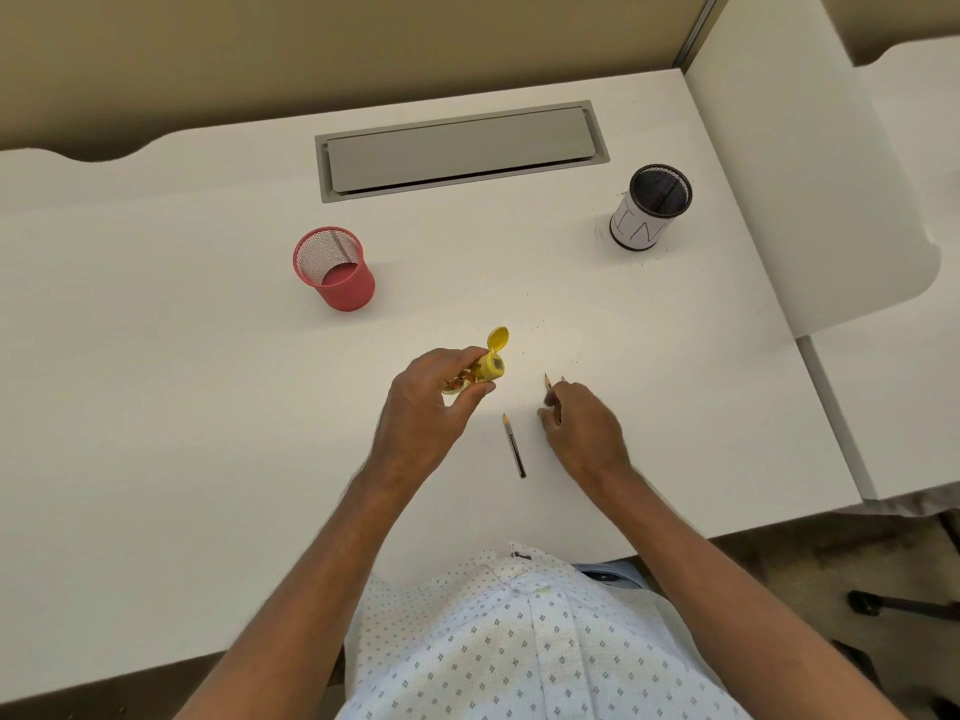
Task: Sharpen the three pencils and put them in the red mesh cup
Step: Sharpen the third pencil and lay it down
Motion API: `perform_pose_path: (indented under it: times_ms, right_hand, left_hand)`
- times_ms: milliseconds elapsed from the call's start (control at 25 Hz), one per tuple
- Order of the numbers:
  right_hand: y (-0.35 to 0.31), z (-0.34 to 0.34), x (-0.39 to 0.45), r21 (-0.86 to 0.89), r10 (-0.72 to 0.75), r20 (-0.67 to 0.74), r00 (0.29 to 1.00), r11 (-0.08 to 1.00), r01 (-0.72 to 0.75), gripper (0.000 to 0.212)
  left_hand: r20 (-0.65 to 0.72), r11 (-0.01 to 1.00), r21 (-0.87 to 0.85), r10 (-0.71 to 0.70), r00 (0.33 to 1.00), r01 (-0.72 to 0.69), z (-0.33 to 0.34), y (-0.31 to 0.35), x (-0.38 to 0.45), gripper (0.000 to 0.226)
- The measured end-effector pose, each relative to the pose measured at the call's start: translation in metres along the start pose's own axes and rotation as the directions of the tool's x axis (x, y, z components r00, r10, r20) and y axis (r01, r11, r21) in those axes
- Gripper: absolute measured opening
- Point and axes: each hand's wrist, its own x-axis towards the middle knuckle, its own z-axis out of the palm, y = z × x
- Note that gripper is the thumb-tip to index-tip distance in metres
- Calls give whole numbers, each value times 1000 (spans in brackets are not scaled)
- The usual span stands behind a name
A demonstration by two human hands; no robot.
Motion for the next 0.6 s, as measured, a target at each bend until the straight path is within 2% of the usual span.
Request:
perform_pose_path:
  times_ms: [120, 200, 360, 400, 480, 560, 600]
  right_hand:
    - [-20, 15, -19, 29, -55, 126, 990, 998, 52, 16]
    - [-27, 26, -25, -4, -45, 192, 980, 999, 47, 21]
    - [-32, 17, -17, 15, 6, 294, 956, 1000, -11, 15]
    - [-34, 9, -15, 48, 26, 279, 960, 998, -41, 15]
    - [-42, -12, -13, 178, 40, 149, 988, 982, -67, 16]
    - [-52, -38, -16, 297, -48, -58, 997, 953, 63, 21]
    - [-57, -51, -18, 291, -126, -146, 981, 943, 164, 24]
  left_hand:
    - [-4, 1000, 16, -9, 1000, 9, -1, -2, -1, 37]
    - [-4, 1000, 25, -4, 1000, 4, -2, -2, -1, 37]
    - [-13, 1000, 20, -19, 1000, 19, -5, -5, -1, 37]
    - [-12, 999, 23, -23, 1000, 23, -6, -7, -1, 37]
    - [-10, 999, 30, -31, 999, 32, -7, -10, -1, 36]
    - [1, 999, 37, -38, 999, 38, -7, -13, 0, 35]
    - [9, 998, 41, -41, 999, 40, -7, -14, 0, 34]
